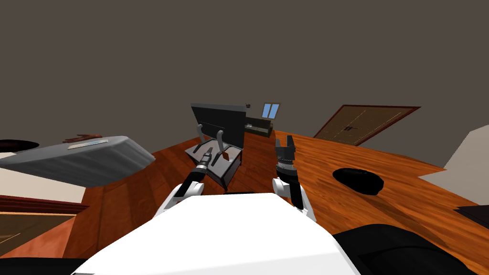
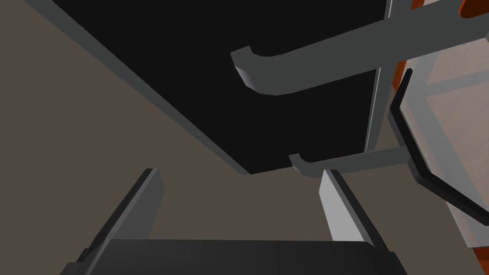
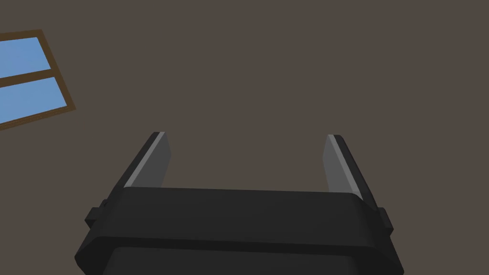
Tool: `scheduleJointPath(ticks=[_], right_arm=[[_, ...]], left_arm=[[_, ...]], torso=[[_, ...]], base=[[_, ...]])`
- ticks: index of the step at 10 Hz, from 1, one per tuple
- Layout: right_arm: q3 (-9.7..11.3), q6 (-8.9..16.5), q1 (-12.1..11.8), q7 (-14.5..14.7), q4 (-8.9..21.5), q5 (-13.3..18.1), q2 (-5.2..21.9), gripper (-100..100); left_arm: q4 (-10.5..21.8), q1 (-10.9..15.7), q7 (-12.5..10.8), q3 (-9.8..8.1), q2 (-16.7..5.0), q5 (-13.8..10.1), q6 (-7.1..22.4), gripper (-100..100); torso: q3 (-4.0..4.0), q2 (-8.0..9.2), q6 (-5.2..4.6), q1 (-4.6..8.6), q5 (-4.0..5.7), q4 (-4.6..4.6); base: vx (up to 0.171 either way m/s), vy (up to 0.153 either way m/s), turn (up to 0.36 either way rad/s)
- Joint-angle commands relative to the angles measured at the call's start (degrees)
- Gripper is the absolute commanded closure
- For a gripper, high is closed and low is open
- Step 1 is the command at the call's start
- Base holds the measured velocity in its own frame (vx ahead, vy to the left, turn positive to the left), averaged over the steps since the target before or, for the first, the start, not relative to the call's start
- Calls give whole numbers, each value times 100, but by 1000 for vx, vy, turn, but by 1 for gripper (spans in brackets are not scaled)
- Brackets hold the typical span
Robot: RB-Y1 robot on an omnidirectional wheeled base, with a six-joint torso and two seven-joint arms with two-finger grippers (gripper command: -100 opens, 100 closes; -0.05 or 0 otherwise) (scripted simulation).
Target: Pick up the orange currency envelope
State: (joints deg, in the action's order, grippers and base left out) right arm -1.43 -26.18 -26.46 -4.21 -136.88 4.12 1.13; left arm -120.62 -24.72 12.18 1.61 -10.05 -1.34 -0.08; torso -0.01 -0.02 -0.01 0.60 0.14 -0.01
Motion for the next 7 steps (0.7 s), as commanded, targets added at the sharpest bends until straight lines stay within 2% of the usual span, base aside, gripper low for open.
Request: scheduleJointPath(ticks=[1,4,5,6,7], right_arm=[[0,0,0,0,0,0,0,0],[0,0,0,0,0,0,0,0],[0,0,0,0,0,0,0,0],[0,0,0,0,0,0,0,0],[0,0,0,0,0,0,0,0]], left_arm=[[48,36,63,-16,-9,-36,245,-100],[253,162,281,-105,-93,-202,725,-100],[253,162,281,-105,-93,-202,908,-100],[363,234,394,-156,-134,-284,1049,-100],[363,234,394,-156,-134,-284,1192,-100]], torso=[[0,0,0,0,0,0],[2,3,2,-3,1,1],[1,3,0,-1,0,1],[-2,-3,2,-8,0,-1],[-5,-9,0,-7,-1,-2]], base=[[13,-148,-28],[17,-164,-60],[39,-139,-33],[55,-146,-69],[35,-123,-30]])
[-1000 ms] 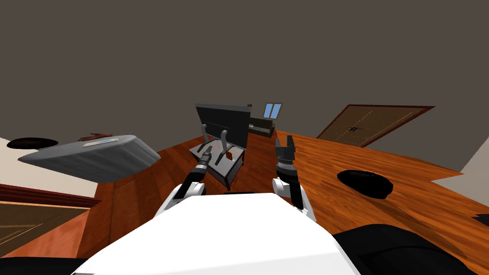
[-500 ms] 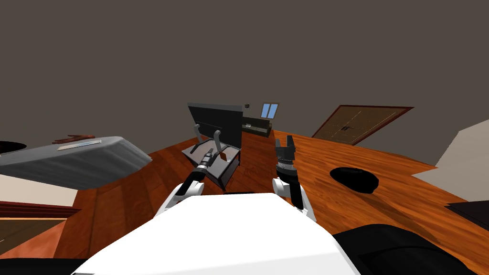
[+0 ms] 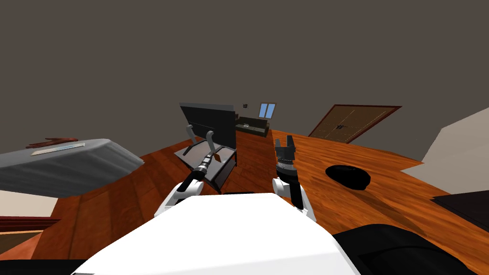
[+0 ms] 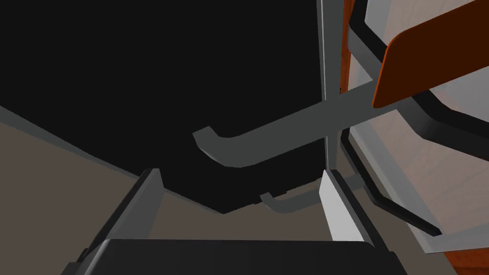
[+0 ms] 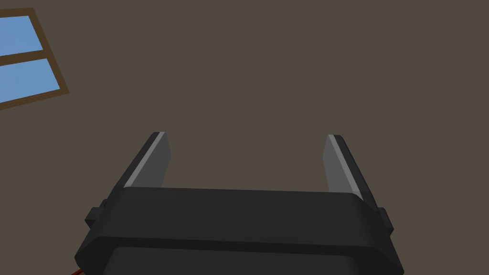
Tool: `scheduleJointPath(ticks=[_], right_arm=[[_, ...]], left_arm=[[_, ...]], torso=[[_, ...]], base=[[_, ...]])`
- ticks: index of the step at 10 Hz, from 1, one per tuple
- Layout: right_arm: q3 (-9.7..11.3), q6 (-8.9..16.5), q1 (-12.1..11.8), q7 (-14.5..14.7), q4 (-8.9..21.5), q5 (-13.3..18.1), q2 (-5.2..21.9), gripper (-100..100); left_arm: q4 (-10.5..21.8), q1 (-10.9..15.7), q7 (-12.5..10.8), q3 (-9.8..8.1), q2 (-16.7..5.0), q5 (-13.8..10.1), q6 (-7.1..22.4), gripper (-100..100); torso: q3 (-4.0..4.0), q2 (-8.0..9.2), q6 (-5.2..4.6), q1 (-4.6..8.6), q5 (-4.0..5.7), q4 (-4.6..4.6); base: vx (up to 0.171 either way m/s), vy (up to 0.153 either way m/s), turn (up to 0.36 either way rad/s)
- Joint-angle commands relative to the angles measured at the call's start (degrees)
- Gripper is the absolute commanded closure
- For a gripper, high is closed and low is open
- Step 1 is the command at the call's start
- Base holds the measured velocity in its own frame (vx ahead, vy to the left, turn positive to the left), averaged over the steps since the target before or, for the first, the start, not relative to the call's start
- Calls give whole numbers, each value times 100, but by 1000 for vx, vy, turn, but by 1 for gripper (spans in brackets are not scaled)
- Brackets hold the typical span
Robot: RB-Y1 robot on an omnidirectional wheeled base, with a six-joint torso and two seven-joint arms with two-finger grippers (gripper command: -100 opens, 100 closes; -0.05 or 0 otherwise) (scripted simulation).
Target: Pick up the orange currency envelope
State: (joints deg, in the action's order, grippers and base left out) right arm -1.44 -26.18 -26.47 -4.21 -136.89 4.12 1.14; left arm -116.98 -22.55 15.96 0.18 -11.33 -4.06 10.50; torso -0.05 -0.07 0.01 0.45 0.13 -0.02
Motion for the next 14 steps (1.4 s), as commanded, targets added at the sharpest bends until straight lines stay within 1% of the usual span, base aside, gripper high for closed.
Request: scheduleJointPath(ticks=[1,2,3,4,5,6,7,8,9,10,11,12,13,14], right_arm=[[0,0,0,0,0,0,0,0],[-1,0,0,0,0,0,1,0],[0,0,0,0,0,0,0,0],[0,0,0,0,0,0,0,0],[0,0,0,0,0,0,0,0],[0,0,0,0,0,0,0,0],[-1,0,0,0,0,0,1,0],[0,0,0,0,0,0,0,0],[0,0,0,0,0,0,1,0],[0,0,0,0,0,0,0,0],[0,0,0,0,0,0,0,0],[0,0,0,0,0,0,0,0],[-1,0,0,0,0,0,1,0],[0,0,0,0,0,0,0,0]], left_arm=[[-1,17,16,-12,-7,-13,216,-100],[113,95,131,-66,-48,-93,417,-100],[113,95,131,-66,-48,-93,559,-100],[232,179,246,-124,-87,-171,723,-100],[232,179,246,-124,-87,-171,871,-100],[232,179,246,-124,-87,-171,954,-100],[355,268,362,-184,-127,-246,1152,-100],[355,268,362,-184,-127,-246,1333,-100],[480,362,478,-247,-167,-318,1524,-100],[480,362,478,-247,-167,-318,1713,-100],[608,462,592,-313,-209,-386,1887,-100],[608,462,592,-313,-209,-386,2068,-100],[737,565,705,-380,-252,-449,2286,-100],[737,565,705,-380,-252,-449,2429,-100]], torso=[[0,0,0,0,0,0],[4,7,1,-22,-4,2],[1,1,-1,-14,-4,1],[2,3,0,-11,-3,1],[-2,-4,-1,4,-1,0],[-1,-1,1,-2,0,0],[4,8,1,-25,-5,2],[2,3,-1,-18,-5,1],[1,1,1,-19,-4,0],[-2,-3,-1,-10,-3,0],[-1,-2,1,-13,-2,-1],[-3,-6,0,-14,-3,-1],[-3,-5,2,-23,-4,-1],[-6,-11,0,-17,-4,-2]], base=[[14,-55,6],[44,-93,-63],[31,-106,-40],[52,-142,-72],[46,-121,-31],[14,-49,6],[35,-83,-63],[45,-82,-39],[54,-107,-66],[51,-95,-21],[61,-92,-52],[59,-66,-27],[76,-91,-48],[62,-73,-18]])
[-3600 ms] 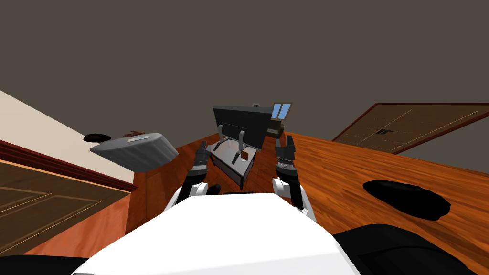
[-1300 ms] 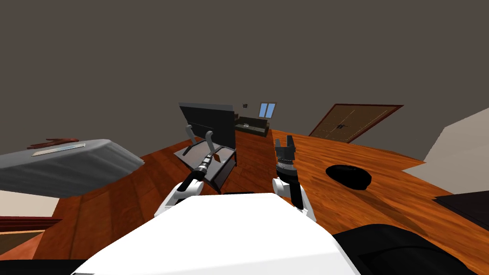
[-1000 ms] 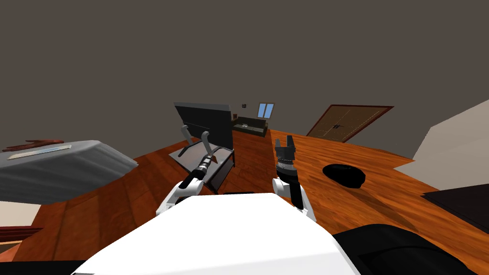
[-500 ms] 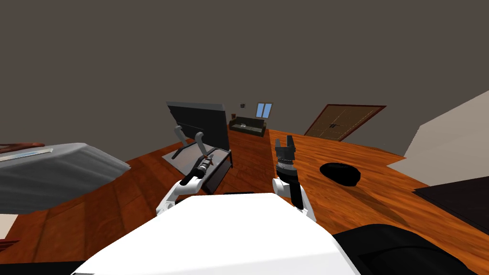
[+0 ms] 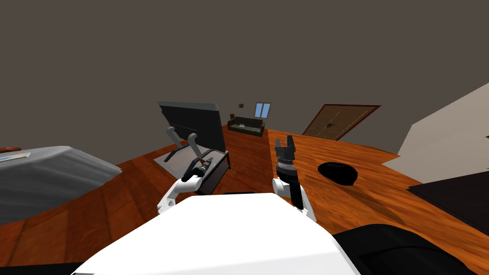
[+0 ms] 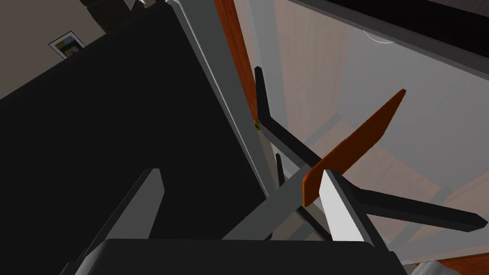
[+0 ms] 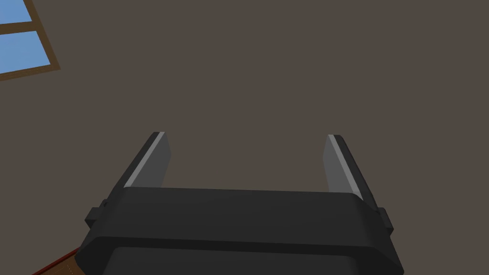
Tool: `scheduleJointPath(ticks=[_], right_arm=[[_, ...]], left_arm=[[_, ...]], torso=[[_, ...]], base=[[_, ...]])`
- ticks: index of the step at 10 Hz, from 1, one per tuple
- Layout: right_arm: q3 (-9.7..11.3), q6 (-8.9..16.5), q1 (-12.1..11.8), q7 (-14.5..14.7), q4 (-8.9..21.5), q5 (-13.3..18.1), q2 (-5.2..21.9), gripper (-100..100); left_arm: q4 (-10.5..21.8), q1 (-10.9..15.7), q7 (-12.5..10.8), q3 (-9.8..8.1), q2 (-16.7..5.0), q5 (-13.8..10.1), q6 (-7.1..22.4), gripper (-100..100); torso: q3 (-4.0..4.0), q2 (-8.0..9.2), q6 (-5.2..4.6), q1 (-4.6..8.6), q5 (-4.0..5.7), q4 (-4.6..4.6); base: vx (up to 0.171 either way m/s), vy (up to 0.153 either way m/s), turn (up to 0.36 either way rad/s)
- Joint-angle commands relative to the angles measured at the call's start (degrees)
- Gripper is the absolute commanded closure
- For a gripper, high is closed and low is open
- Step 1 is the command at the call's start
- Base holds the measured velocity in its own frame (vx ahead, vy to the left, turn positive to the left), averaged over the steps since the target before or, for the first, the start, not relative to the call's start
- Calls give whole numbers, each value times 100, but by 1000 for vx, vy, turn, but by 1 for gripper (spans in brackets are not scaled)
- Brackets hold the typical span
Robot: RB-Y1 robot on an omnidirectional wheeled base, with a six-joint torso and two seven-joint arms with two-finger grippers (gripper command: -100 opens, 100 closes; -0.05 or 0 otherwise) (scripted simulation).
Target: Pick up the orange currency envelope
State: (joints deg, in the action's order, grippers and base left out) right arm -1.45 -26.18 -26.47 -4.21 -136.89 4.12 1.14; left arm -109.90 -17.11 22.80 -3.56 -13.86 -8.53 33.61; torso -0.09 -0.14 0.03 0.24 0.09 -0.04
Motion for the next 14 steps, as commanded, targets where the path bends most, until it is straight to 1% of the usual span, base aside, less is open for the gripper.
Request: scheduleJointPath(ticks=[1,2,3,4,5,6,7,8,9,10,11,12,13,14], right_arm=[[0,0,0,0,0,0,0,0],[0,0,0,0,0,0,0,0],[0,0,0,0,0,0,0,0],[0,0,0,0,0,0,0,0],[0,0,0,0,0,0,0,0],[0,0,0,0,0,0,0,0],[0,0,0,0,0,0,0,0],[0,0,0,0,0,0,0,0],[0,0,0,0,0,0,0,0],[0,0,0,0,0,0,1,0],[-1,0,0,0,0,0,1,0],[-1,0,0,0,0,0,1,0],[-1,0,0,0,0,0,1,0],[-1,0,0,0,0,0,1,0]], left_arm=[[30,21,22,-6,1,-1,171,-100],[160,128,133,-76,-45,-60,410,-100],[160,128,133,-76,-45,-60,535,-100],[289,239,241,-147,-93,-115,704,-100],[289,239,241,-147,-93,-115,883,-100],[289,239,241,-147,-93,-115,932,-100],[419,353,346,-219,-145,-164,1170,-100],[419,353,346,-219,-145,-164,1305,-100],[547,469,448,-292,-199,-207,1466,-100],[547,469,448,-292,-199,-207,1624,-100],[547,469,448,-292,-199,-207,1670,-100],[675,587,545,-365,-258,-246,1908,-100],[675,587,545,-365,-258,-246,2025,-100],[800,704,638,-438,-319,-279,2197,-100]], torso=[[0,0,0,0,0,0],[7,13,0,-14,-3,3],[5,7,-1,-13,-4,2],[4,8,0,-15,-3,2],[1,1,-1,-11,-3,1],[1,1,0,-13,-3,0],[6,11,1,-19,-4,2],[6,9,0,-15,-4,3],[4,8,1,-18,-4,2],[0,-1,0,-24,-5,1],[0,0,1,-26,-6,0],[6,10,1,-28,-6,2],[4,6,0,-28,-6,2],[3,5,1,-28,-6,1]], base=[[20,-27,4],[49,-41,-56],[47,-38,-20],[65,-49,-31],[63,-44,-19],[27,-22,2],[40,-41,-40],[51,-29,-13],[73,-12,-22],[68,-5,-15],[31,-3,2],[52,-5,-18],[59,-5,-15],[71,9,-13]])
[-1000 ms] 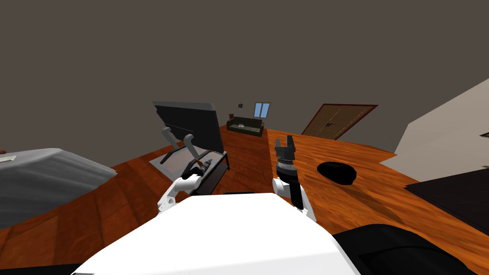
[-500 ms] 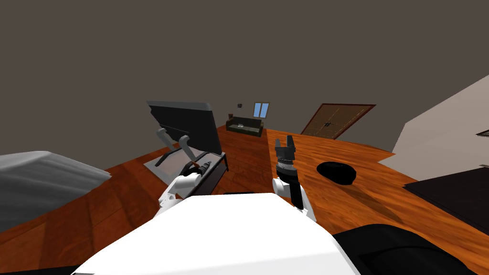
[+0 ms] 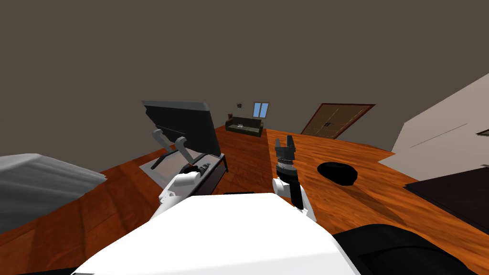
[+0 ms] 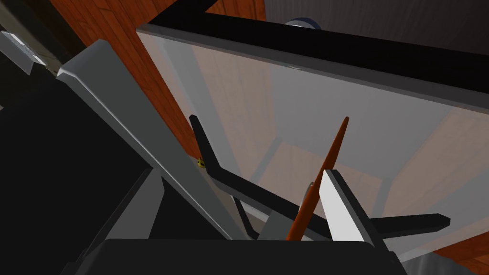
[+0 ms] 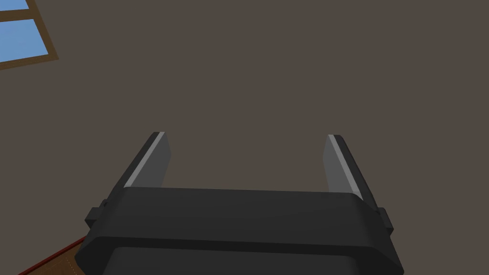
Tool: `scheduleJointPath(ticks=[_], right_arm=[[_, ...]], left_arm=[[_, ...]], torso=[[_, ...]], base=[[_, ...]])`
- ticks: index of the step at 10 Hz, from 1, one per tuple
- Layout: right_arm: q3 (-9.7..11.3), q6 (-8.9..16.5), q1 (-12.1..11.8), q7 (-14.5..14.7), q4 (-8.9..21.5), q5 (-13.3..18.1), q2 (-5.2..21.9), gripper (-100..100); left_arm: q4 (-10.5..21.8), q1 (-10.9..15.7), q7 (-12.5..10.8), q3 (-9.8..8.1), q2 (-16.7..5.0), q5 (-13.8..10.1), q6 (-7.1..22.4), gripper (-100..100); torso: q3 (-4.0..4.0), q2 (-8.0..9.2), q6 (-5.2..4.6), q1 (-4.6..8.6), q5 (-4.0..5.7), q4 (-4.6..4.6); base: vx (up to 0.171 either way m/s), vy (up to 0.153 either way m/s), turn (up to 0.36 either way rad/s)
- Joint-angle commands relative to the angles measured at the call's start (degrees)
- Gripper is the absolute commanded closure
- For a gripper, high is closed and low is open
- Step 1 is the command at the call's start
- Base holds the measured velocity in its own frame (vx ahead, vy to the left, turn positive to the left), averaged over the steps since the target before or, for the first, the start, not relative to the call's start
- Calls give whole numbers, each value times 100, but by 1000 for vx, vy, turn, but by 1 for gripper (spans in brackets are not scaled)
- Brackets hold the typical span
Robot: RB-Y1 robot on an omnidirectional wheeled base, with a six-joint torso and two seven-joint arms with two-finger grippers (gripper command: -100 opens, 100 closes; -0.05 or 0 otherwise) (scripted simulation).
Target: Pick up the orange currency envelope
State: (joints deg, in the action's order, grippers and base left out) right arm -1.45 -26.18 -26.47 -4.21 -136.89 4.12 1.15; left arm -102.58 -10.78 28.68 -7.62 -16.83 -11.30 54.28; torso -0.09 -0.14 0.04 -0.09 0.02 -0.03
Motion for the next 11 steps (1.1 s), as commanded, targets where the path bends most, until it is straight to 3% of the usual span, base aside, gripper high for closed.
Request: scheduleJointPath(ticks=[1,8,11], right_arm=[[0,0,0,0,0,0,0,0],[0,0,0,0,0,0,0,0],[0,0,0,0,0,0,0,0]], left_arm=[[68,72,49,-32,-22,-3,286,-100],[530,534,368,-310,-281,-88,1458,-100],[632,642,434,-374,-346,-99,1808,-100]], torso=[[0,0,0,0,0,0],[3,7,1,-13,-3,0],[1,2,1,-18,-4,0]], base=[[61,17,-7],[63,31,-2],[60,49,4]])
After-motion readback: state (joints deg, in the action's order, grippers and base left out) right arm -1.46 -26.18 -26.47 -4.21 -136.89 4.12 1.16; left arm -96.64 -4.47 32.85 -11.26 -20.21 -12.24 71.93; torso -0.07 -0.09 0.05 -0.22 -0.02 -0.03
